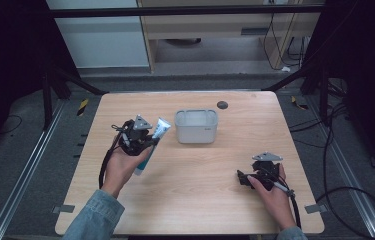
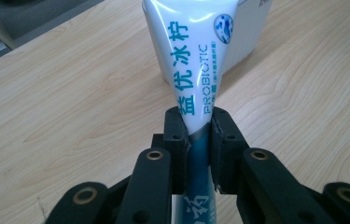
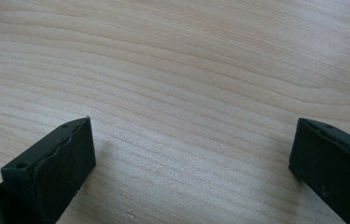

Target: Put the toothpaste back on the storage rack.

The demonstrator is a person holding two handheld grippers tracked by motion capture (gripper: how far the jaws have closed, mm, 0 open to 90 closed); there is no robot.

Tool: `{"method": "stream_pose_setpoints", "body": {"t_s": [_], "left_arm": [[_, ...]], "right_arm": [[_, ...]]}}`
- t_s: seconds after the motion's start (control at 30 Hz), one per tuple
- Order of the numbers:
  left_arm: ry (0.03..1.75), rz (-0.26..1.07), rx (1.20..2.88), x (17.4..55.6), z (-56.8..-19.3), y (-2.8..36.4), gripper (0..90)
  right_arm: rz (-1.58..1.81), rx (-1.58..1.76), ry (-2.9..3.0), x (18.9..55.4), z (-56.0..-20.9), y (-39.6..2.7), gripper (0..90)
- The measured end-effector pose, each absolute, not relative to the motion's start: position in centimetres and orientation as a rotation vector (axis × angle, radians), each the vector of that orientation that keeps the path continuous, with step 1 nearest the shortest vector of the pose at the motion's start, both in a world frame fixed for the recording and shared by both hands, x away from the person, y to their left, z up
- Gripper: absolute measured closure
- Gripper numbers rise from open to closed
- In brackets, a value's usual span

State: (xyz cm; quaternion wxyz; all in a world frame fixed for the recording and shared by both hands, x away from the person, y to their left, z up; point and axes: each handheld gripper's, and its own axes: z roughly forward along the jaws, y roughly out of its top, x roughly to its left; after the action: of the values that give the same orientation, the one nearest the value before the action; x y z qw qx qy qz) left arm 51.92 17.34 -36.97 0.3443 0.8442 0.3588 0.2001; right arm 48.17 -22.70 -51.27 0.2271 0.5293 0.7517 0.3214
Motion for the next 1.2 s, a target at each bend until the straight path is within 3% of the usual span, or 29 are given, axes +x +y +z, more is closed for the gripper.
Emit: {"method": "stream_pose_setpoints", "body": {"t_s": [1.2], "left_arm": [[0.82,0.577,2.117,53.9,-30.9,11.1,78.3]], "right_arm": [[0.885,1.458,2.072,48.2,-51.3,-22.7,0.5]]}}
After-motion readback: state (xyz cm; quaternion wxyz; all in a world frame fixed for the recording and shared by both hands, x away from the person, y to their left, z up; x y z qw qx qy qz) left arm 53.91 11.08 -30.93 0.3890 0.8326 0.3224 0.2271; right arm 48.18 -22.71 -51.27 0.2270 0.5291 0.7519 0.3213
